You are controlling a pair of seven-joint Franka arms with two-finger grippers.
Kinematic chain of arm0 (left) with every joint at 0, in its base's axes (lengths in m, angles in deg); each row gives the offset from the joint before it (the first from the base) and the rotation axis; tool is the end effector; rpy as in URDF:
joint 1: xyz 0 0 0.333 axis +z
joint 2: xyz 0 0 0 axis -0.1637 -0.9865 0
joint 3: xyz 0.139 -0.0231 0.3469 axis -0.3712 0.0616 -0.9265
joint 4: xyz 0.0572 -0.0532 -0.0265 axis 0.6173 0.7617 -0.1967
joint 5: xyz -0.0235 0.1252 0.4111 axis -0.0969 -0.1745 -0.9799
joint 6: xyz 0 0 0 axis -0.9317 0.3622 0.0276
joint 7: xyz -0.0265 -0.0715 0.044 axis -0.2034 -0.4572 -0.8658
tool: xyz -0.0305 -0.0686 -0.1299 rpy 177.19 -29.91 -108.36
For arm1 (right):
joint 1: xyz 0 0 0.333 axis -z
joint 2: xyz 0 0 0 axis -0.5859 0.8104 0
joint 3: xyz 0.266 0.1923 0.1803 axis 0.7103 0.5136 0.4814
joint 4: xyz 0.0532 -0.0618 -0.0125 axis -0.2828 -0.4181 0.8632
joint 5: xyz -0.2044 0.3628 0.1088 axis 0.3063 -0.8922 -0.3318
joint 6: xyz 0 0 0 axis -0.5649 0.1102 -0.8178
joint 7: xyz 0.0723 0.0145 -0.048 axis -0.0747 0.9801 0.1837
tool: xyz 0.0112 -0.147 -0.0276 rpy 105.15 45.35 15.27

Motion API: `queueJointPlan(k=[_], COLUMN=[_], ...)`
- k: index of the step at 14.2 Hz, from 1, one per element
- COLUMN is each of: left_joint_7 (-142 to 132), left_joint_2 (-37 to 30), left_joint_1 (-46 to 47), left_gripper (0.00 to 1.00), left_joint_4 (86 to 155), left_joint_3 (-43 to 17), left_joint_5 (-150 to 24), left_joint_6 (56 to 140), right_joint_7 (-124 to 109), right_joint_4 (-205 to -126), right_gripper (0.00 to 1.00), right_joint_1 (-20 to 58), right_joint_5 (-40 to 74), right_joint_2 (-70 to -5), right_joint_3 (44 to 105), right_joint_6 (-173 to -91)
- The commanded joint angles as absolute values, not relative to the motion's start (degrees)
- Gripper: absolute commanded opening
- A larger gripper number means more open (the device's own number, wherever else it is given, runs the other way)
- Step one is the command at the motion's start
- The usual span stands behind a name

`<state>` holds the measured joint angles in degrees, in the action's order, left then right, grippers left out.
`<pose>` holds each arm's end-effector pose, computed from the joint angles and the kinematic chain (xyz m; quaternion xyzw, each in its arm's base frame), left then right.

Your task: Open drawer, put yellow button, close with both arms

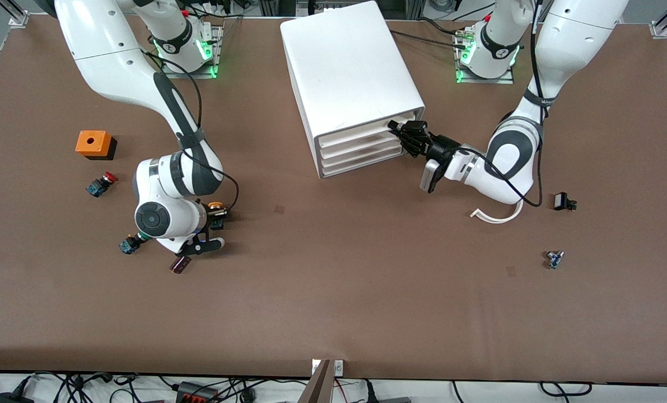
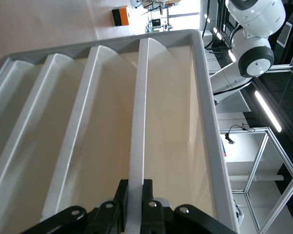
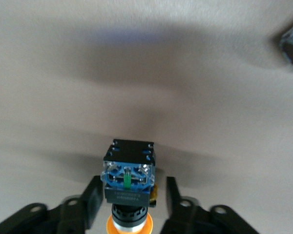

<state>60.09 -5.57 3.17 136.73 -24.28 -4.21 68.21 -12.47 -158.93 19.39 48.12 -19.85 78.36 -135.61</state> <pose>0.5205 -0.2694 0.2489 0.7128 -0.2329 -0.1615 0.6416 0.6913 0.1935 0.1588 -0.9858 -0.1031 0.1318 0.0123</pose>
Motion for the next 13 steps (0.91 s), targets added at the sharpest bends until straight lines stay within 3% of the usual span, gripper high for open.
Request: queueJointPlan(k=[1, 10, 13], left_joint_7=[56.9, 53.0, 52.4], left_joint_2=[-9.5, -18.1, -18.2], left_joint_1=[3.4, 6.0, 5.9], left_gripper=[0.06, 0.06, 0.07], left_joint_4=[130.5, 115.5, 113.8], left_joint_3=[-24.6, -27.4, -29.0], left_joint_5=[-2.8, -6.6, -7.3], left_joint_6=[68.5, 68.4, 68.5], right_joint_7=[-12.0, -12.2, -12.3], right_joint_4=[-153.5, -127.8, -127.0], right_gripper=[0.00, 0.00, 0.00], right_joint_1=[19.4, 15.9, 14.4], right_joint_5=[47.0, 47.3, 46.9], right_joint_2=[-19.6, -21.2, -24.9], right_joint_3=[78.2, 78.5, 80.4], right_joint_6=[-131.5, -112.0, -110.9])
